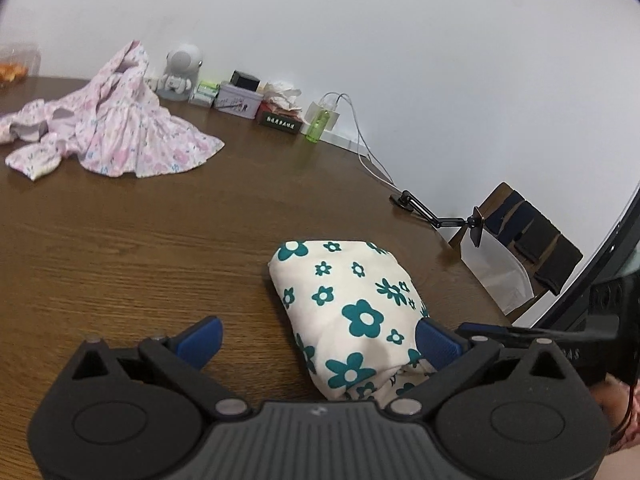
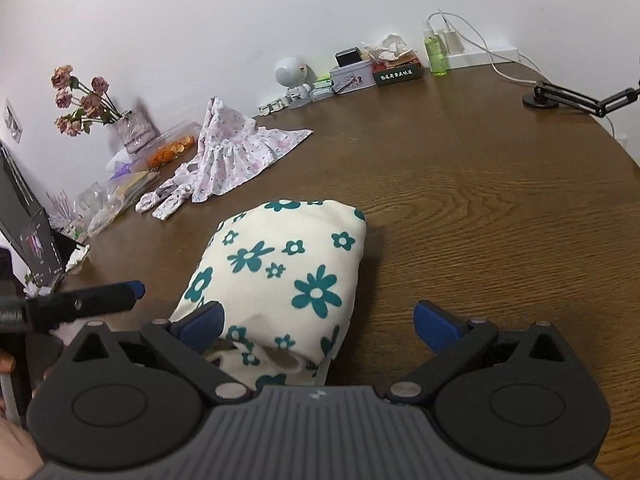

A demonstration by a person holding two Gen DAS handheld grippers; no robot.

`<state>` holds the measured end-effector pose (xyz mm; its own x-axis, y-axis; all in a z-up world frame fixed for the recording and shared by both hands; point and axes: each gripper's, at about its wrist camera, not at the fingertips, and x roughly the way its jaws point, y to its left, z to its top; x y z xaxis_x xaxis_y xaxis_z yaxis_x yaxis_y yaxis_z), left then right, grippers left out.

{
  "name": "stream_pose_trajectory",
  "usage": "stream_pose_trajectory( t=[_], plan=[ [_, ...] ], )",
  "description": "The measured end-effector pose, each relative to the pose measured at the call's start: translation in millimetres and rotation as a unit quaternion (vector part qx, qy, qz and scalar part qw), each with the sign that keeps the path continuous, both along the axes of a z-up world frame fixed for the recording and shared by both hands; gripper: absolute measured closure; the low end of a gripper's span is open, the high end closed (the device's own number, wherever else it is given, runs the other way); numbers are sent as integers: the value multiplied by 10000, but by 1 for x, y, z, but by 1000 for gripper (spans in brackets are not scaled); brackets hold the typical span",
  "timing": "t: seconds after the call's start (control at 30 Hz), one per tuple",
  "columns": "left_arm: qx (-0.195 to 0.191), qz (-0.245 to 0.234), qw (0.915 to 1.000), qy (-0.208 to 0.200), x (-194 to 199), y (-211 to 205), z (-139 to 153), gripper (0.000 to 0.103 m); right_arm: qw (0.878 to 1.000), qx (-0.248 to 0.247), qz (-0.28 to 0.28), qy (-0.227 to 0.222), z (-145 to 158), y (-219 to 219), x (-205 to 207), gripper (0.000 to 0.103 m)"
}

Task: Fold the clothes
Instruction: 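Open both grippers and withdraw from the folded bundle, then grasp the bundle sides with both grippers and lift it off the table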

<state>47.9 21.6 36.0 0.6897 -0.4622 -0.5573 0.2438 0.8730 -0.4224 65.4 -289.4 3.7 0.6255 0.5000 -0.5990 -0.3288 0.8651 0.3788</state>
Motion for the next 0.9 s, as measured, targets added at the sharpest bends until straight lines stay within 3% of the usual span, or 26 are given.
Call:
stream_pose_trajectory(
  t=[0.23,0.33,0.5,0.67,0.8,0.9],
  plan=[
    [-473,-120,9976,483,25,2,-14,2,9992,289,122,235,-8,-1,4,0],
    [-721,-138,9948,701,40,3,-20,9,9982,454,148,362,-12,-4,17,1],
    [-867,-152,9910,1004,62,0,-31,23,9951,707,243,652,-23,-6,44,16],
    [-1023,-328,9879,1120,78,-5,-39,29,9923,912,422,724,-30,-3,61,19],
    [-1122,-403,9865,1121,86,-5,-44,40,9898,1106,447,774,-35,0,69,32],
    [-1218,-445,9856,1088,90,-2,-48,41,9884,1223,458,775,-38,-1,74,35]
  ],
)
